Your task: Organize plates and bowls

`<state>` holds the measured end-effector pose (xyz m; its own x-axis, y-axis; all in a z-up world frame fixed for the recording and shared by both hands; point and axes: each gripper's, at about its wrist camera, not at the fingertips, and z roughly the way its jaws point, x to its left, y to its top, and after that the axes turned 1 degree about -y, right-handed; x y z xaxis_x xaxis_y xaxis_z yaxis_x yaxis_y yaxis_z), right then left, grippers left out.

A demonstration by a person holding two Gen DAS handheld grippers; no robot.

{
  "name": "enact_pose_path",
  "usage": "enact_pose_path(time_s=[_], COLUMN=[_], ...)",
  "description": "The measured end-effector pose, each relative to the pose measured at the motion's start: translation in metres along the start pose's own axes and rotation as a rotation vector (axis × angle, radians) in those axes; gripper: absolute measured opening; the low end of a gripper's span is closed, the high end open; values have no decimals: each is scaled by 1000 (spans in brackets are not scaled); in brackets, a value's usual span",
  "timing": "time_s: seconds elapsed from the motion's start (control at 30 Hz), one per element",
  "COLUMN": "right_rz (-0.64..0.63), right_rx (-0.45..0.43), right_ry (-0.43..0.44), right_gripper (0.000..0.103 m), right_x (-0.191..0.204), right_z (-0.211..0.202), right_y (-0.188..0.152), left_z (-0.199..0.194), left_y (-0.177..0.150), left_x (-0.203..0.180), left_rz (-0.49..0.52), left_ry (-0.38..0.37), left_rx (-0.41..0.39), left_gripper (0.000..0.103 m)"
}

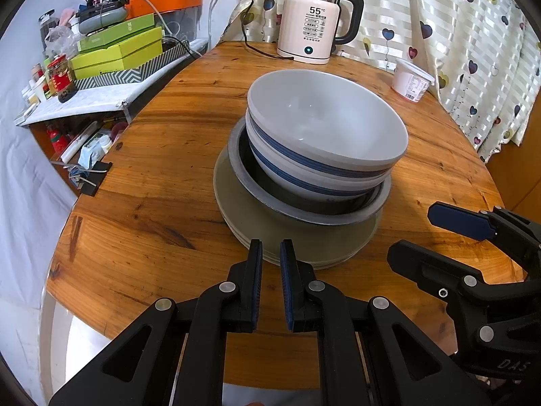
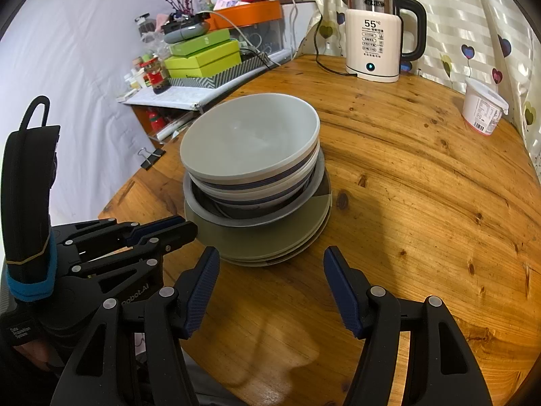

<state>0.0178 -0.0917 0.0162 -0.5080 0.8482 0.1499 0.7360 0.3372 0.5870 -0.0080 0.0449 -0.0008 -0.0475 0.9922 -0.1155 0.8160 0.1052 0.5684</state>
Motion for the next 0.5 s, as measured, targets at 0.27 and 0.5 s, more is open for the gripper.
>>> enact_pose_path(time_s=[0.27, 0.5], right_rz=[0, 0], right_rx=[0, 1], right_ry=[0, 0], right_gripper=[65, 65], right_x=[0, 0], right_z=[0, 0], right_y=[0, 0], left_z=[-1, -1], left_y=[0, 0], left_x=[-1, -1], left_rz=[2, 3], left_ry=[4, 3], left_rx=[0, 0], left_gripper=[11, 11])
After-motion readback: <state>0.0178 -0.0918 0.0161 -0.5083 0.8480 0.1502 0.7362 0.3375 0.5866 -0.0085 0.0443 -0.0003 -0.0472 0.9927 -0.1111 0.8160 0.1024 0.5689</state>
